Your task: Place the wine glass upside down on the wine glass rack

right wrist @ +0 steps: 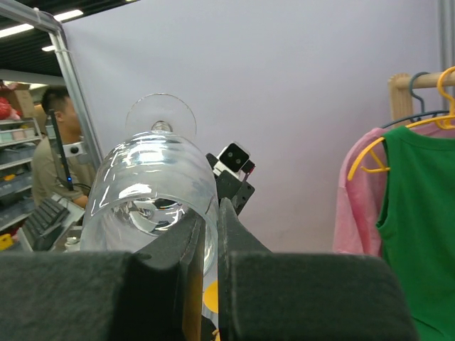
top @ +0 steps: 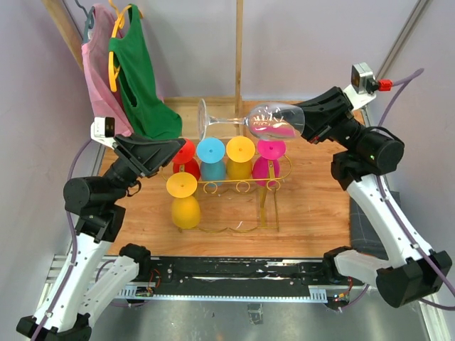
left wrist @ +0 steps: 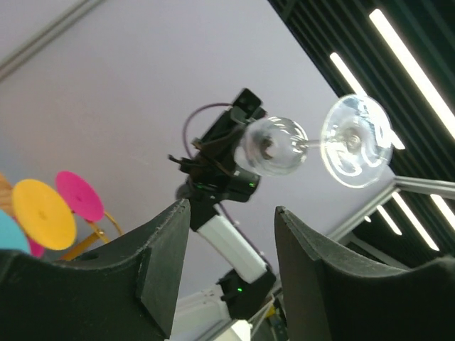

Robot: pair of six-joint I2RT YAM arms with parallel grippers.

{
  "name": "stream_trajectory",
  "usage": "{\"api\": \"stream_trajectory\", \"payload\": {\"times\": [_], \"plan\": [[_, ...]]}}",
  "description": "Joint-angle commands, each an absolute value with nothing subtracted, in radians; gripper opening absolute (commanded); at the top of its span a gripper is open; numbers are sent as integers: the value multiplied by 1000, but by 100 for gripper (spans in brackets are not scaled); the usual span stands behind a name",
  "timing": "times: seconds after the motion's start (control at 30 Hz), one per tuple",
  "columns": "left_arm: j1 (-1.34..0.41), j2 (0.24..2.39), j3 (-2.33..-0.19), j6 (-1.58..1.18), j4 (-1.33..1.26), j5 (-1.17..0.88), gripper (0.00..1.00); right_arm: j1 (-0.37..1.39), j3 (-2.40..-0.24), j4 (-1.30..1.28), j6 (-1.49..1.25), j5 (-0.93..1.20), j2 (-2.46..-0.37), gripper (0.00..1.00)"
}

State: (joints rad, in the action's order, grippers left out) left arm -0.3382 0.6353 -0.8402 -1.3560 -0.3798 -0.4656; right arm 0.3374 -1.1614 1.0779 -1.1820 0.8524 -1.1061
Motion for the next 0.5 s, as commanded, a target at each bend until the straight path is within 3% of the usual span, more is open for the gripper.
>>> {"api": "stream_trajectory", "payload": {"times": [0.0,0.47], "plan": [[-344,650,-894,-1460,-562,-550,59,375,-1208,1335,-1368,862,-1163,1],[-347,724,-913,-1671,-813,-672,59,522,-1241,1296,-1276,884,-1243,1]]}}
